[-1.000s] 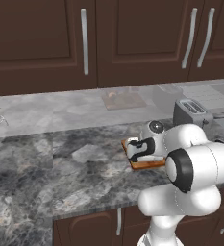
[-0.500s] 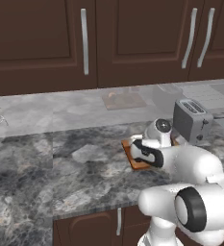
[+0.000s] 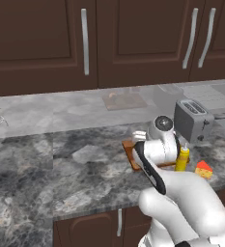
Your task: Retrieve the reheated potato from the microwave, then place the potato, cheese, and condiment on the cutting board.
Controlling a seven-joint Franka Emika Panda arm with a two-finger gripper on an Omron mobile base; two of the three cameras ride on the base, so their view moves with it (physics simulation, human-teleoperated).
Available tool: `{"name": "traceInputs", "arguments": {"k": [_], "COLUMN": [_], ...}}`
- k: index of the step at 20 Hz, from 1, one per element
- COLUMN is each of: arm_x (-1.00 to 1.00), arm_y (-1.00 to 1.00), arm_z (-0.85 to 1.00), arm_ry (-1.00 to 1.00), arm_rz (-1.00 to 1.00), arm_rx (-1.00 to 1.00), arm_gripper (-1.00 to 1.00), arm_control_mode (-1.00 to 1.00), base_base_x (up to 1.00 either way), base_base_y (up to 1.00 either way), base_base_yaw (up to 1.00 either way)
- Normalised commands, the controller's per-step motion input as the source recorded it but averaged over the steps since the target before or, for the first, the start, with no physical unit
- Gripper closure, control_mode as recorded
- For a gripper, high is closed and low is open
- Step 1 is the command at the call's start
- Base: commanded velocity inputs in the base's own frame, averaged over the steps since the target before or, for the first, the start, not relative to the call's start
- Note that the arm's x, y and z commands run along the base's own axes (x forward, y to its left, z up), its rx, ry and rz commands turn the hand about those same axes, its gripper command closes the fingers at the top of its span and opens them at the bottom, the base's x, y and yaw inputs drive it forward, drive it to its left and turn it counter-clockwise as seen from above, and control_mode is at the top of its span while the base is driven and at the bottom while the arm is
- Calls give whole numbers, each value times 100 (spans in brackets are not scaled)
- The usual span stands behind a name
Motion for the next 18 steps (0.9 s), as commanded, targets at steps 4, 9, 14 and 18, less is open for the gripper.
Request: {"name": "traceInputs", "arguments": {"k": [4,9,14,18], "arm_x": [-53,-54,-58,-39], "arm_y": [-3,-10,-3,0], "arm_z": [24,18,8,0], "arm_ry": [4,6,3,0], "arm_rz": [-22,-11,-9,-30], "arm_rx": [9,9,2,0], "arm_gripper": [-100,-100,-100,-100], "arm_control_mode": [-100,-100,-100,-100], "base_base_x": [0,0,0,0], "base_base_y": [0,0,0,0], "base_base_yaw": [0,0,0,0]}}
